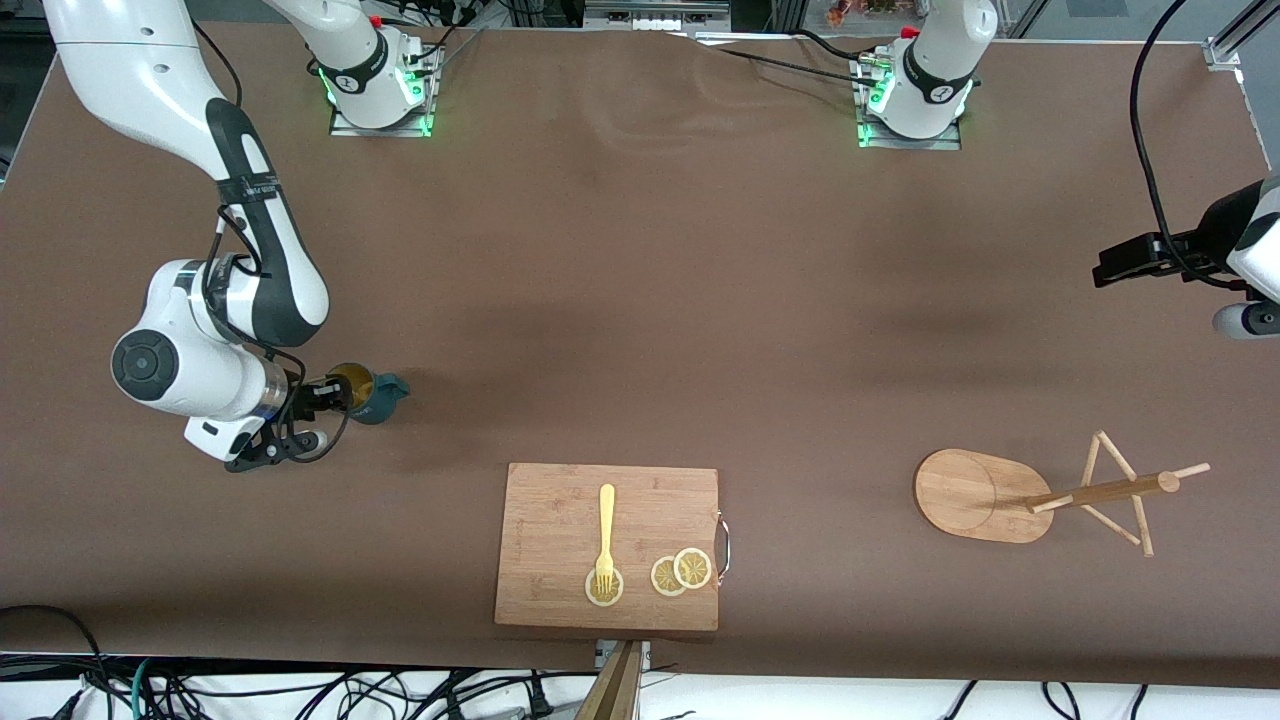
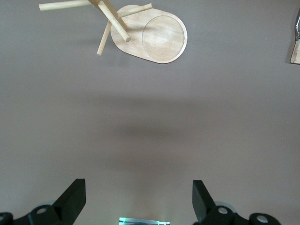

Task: Pass cup and hang on rack
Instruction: 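Reach the right gripper down to the teal mug and grasp its rim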

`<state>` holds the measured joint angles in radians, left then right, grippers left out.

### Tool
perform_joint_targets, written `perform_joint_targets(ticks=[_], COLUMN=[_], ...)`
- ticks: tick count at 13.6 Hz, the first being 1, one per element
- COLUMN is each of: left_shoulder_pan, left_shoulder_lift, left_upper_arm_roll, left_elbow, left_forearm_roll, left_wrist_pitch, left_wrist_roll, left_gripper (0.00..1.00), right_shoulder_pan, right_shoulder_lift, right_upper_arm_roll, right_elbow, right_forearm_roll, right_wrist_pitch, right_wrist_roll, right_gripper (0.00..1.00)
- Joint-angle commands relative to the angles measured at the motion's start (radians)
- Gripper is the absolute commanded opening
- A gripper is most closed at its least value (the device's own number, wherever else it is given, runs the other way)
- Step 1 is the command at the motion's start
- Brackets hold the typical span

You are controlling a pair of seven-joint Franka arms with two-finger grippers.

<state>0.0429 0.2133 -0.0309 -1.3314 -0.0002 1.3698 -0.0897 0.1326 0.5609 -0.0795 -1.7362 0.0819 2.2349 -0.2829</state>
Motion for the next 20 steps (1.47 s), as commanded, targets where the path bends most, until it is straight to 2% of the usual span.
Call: perform_joint_targets(ticks=[1, 4, 7, 10, 12, 14, 17, 20], left_shoulder_pan=[0.006, 0.005, 0.008, 0.006, 0.006, 0.008, 0.003, 0.0], left_shoulder_lift=[0.012, 0.012, 0.012, 0.012, 0.012, 0.012, 0.012, 0.012], left_upper_arm_roll=[-0.003, -0.003, -0.003, -0.003, -0.003, -0.003, -0.004, -0.003], left_elbow=[0.029, 0.029, 0.029, 0.029, 0.029, 0.029, 0.029, 0.029], left_forearm_roll=[-0.026, -0.026, -0.026, -0.026, -0.026, -0.026, -0.026, -0.026], left_wrist_pitch=[-0.009, -0.009, -0.009, -0.009, -0.009, -0.009, -0.009, -0.009], left_wrist_roll=[-0.001, -0.002, -0.001, -0.002, -0.002, -0.001, -0.004, -0.01], left_gripper=[1.0, 1.0, 1.0, 1.0, 1.0, 1.0, 1.0, 1.0], right_shoulder_pan=[-0.004, -0.004, -0.004, -0.004, -0.002, -0.002, -0.001, 0.007], right_shoulder_lift=[-0.078, -0.078, -0.078, -0.078, -0.078, -0.078, -0.081, -0.102], right_upper_arm_roll=[0.004, 0.004, 0.004, 0.004, 0.004, 0.004, 0.006, 0.055], right_elbow=[-0.124, -0.126, -0.126, -0.126, -0.128, -0.126, -0.123, -0.088], right_forearm_roll=[0.018, 0.018, 0.018, 0.019, 0.032, 0.039, 0.039, 0.039], right_wrist_pitch=[0.089, 0.089, 0.089, 0.089, 0.088, 0.083, 0.078, 0.036], right_wrist_roll=[-0.028, -0.03, -0.03, -0.029, -0.029, -0.029, -0.018, 0.037], right_gripper=[0.61, 0.6, 0.45, 0.34, 0.2, 0.02, 0.0, 0.0])
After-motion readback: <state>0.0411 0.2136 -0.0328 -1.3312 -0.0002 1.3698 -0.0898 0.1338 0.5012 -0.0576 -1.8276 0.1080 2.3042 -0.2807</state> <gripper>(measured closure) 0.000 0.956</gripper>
